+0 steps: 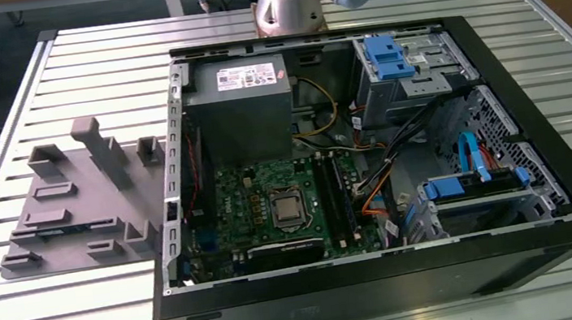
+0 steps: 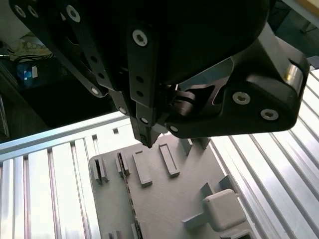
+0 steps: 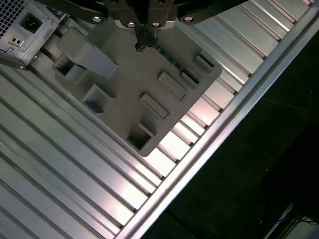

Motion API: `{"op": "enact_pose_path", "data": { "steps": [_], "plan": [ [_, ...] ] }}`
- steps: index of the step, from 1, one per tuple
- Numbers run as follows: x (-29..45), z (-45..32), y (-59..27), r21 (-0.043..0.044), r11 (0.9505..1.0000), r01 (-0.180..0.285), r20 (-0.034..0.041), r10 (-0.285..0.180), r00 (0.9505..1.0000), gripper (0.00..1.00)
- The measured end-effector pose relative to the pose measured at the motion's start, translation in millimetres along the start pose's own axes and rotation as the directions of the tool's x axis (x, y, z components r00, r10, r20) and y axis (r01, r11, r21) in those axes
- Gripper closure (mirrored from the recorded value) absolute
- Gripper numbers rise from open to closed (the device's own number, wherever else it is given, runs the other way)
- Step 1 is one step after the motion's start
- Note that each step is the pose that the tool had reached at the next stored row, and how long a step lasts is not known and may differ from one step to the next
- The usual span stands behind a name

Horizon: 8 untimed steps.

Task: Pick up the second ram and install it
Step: 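Pick up the second ram and move it above second insertion slot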

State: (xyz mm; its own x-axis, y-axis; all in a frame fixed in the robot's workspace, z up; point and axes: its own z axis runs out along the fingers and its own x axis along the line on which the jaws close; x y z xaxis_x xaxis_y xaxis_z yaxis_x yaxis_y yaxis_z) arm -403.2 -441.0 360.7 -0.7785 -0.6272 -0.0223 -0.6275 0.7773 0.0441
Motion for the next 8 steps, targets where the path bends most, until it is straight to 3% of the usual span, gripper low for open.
{"op": "enact_pose_path", "data": {
  "steps": [8],
  "plan": [
    [0.0,0.0,0.0,-0.0009,0.9993,0.037,-0.0017,-0.037,0.9993,0.89]
  ]
}}
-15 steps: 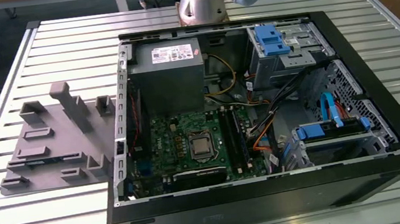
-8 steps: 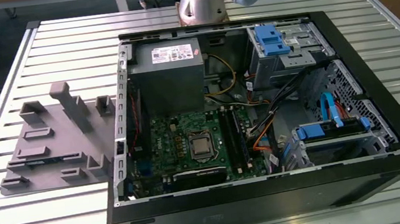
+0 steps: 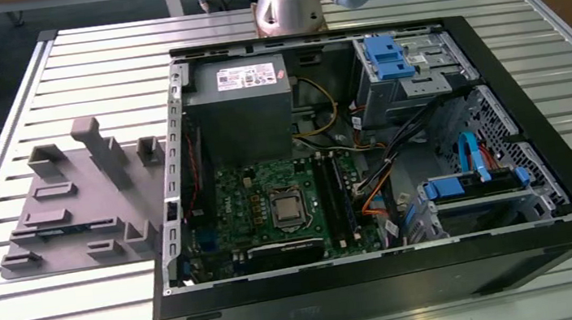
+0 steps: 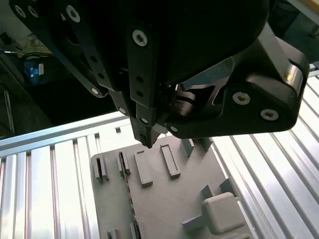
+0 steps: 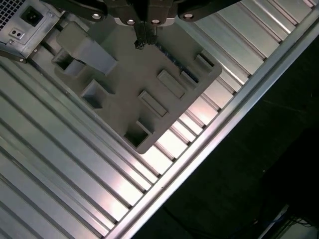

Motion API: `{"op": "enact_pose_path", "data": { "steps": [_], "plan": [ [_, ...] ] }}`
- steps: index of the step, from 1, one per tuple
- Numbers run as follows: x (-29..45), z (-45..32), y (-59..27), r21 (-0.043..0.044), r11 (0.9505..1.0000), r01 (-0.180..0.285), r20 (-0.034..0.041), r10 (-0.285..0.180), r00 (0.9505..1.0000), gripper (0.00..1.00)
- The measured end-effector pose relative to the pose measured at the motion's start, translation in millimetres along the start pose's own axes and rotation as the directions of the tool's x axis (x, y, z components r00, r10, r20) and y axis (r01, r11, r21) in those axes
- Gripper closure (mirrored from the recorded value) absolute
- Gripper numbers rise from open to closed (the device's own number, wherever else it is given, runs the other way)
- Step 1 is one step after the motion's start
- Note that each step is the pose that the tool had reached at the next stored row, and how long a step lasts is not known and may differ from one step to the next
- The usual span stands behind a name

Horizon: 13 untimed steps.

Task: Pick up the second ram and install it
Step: 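Pick up the second ram and move it above second insertion slot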

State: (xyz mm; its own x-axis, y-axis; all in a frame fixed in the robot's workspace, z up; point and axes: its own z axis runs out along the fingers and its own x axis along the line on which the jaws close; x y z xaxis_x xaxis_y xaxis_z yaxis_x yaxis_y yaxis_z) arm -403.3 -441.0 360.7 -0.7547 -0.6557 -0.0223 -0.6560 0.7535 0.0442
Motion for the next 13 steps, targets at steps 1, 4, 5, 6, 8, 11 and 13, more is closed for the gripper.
{"op": "enact_pose_path", "data": {
  "steps": [1,4,5,6,8,11,13],
  "plan": [
    [0.0,0.0,0.0,-0.0001,1.0000,0.005,-0.0002,-0.005,1.0000,0.89],
    [0.0,0.0,0.0,-0.0005,0.9998,0.021,-0.0009,-0.021,0.9998,0.89],
    [0.0,0.0,0.0,-0.0006,0.9997,0.026,-0.0011,-0.026,0.9997,0.89],
    [0.0,0.0,0.0,-0.0007,0.9995,0.031,-0.0013,-0.031,0.9995,0.89],
    [0.0,0.1,0.0,-0.0010,0.9991,0.041,-0.0017,-0.041,0.9991,0.89],
    [0.0,0.0,0.0,-0.0015,0.9981,0.062,-0.0027,-0.062,0.9981,0.89],
    [0.0,0.1,0.0,-0.0021,0.9962,0.087,-0.0038,-0.087,0.9962,0.89]
  ]
}}
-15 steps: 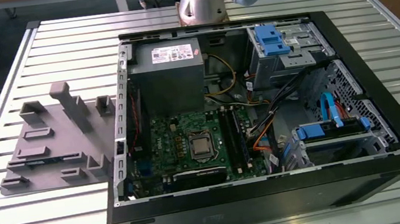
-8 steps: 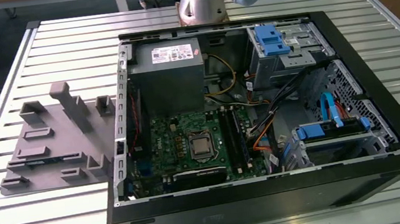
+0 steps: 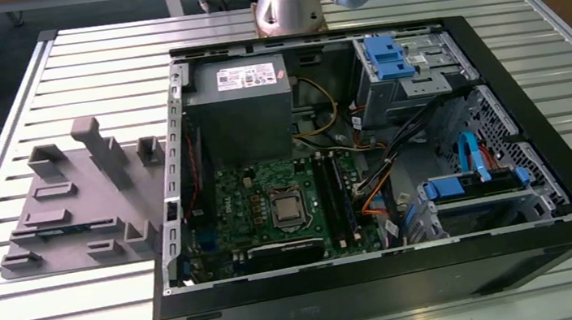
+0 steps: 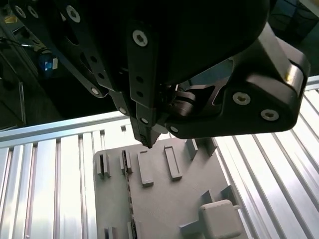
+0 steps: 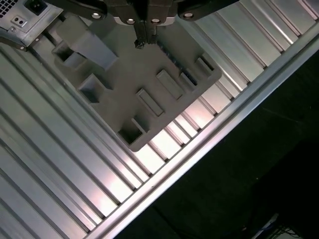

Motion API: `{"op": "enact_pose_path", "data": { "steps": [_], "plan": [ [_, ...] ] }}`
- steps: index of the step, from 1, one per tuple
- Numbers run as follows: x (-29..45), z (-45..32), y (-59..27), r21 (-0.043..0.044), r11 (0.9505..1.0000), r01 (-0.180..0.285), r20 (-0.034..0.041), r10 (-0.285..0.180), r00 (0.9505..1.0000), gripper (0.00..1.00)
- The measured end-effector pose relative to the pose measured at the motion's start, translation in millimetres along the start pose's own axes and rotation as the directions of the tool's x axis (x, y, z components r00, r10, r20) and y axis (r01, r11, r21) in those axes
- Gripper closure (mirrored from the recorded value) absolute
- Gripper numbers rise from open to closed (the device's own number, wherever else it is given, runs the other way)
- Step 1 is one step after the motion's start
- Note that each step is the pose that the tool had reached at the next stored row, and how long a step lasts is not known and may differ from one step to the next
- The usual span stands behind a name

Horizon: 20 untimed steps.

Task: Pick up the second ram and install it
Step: 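Pick up the second ram and move it above second insertion slot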

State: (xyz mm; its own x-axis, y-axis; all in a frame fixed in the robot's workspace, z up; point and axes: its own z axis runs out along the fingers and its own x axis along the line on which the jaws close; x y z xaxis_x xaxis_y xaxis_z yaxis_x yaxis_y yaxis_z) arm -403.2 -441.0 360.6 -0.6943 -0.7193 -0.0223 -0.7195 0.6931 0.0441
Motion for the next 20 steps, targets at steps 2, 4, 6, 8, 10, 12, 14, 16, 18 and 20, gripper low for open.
{"op": "enact_pose_path", "data": {
  "steps": [2,4,6,8,10,12,14,16,18,20],
  "plan": [
    [0.0,0.0,0.0,-0.0006,0.9997,0.026,-0.0012,-0.026,0.9997,0.89],
    [0.0,0.1,0.0,-0.0012,0.9987,0.051,-0.0023,-0.051,0.9987,0.89],
    [0.0,0.1,0.0,-0.0018,0.9972,0.074,-0.0033,-0.074,0.9972,0.89],
    [0.0,0.1,0.0,-0.0023,0.9953,0.096,-0.0042,-0.096,0.9953,0.89],
    [0.0,0.2,0.0,-0.0030,0.9929,0.119,-0.0052,-0.119,0.9929,0.89],
    [0.0,0.3,0.0,-0.0036,0.9899,0.141,-0.0060,-0.141,0.9899,0.89],
    [0.0,0.3,0.0,-0.0043,0.9863,0.165,-0.0070,-0.165,0.9863,0.89],
    [0.0,0.3,0.0,-0.0050,0.9823,0.187,-0.0079,-0.187,0.9823,0.89],
    [0.0,0.5,0.0,-0.0056,0.9779,0.209,-0.0087,-0.209,0.9779,0.89],
    [0.0,0.6,0.0,-0.0064,0.9728,0.232,-0.0096,-0.232,0.9728,0.89]
  ]
}}
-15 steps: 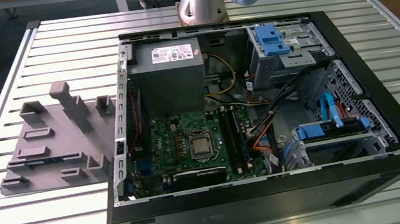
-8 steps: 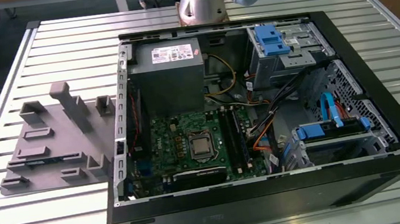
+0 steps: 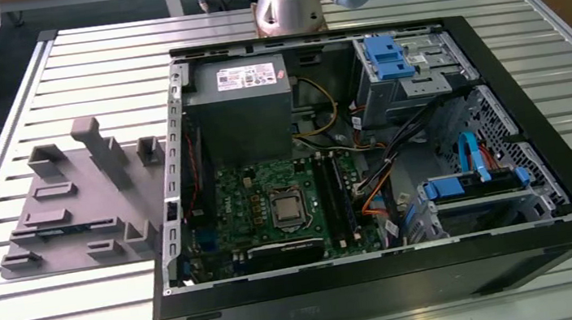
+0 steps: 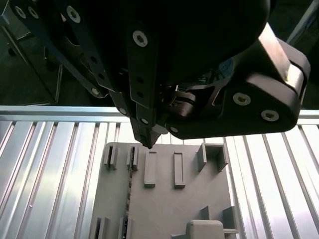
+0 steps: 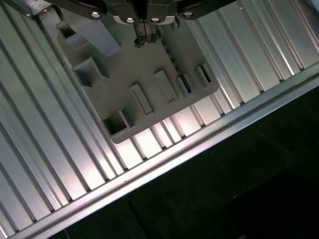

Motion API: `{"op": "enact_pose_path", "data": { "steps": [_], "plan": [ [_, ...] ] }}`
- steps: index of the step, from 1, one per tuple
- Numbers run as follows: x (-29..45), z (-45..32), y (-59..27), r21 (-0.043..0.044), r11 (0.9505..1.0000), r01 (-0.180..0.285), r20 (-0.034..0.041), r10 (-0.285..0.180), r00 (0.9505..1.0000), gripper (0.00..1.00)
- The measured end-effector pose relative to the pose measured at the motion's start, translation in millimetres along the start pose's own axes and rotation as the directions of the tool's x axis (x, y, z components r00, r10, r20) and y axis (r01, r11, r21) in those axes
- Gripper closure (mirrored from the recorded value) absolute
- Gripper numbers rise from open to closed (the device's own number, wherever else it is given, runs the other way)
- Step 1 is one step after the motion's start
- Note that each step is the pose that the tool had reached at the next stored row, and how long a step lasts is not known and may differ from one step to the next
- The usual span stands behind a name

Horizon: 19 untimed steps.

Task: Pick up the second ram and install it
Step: 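Pick up the second ram and move it above second insertion slot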

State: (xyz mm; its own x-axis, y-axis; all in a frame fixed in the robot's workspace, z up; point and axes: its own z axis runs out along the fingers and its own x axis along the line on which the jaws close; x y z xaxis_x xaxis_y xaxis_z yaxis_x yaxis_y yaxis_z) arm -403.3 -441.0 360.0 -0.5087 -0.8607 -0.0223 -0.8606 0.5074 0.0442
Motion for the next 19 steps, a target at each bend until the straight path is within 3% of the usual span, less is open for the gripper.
{"op": "enact_pose_path", "data": {
  "steps": [5,10,19],
  "plan": [
    [0.0,0.3,0.0,-0.0013,0.9985,0.055,-0.0024,-0.055,0.9985,0.89],
    [0.0,0.6,0.0,-0.0028,0.9939,0.110,-0.0047,-0.110,0.9939,0.89],
    [0.0,1.1,-0.1,-0.0056,0.9779,0.209,-0.0087,-0.209,0.9779,0.89]
  ]
}}
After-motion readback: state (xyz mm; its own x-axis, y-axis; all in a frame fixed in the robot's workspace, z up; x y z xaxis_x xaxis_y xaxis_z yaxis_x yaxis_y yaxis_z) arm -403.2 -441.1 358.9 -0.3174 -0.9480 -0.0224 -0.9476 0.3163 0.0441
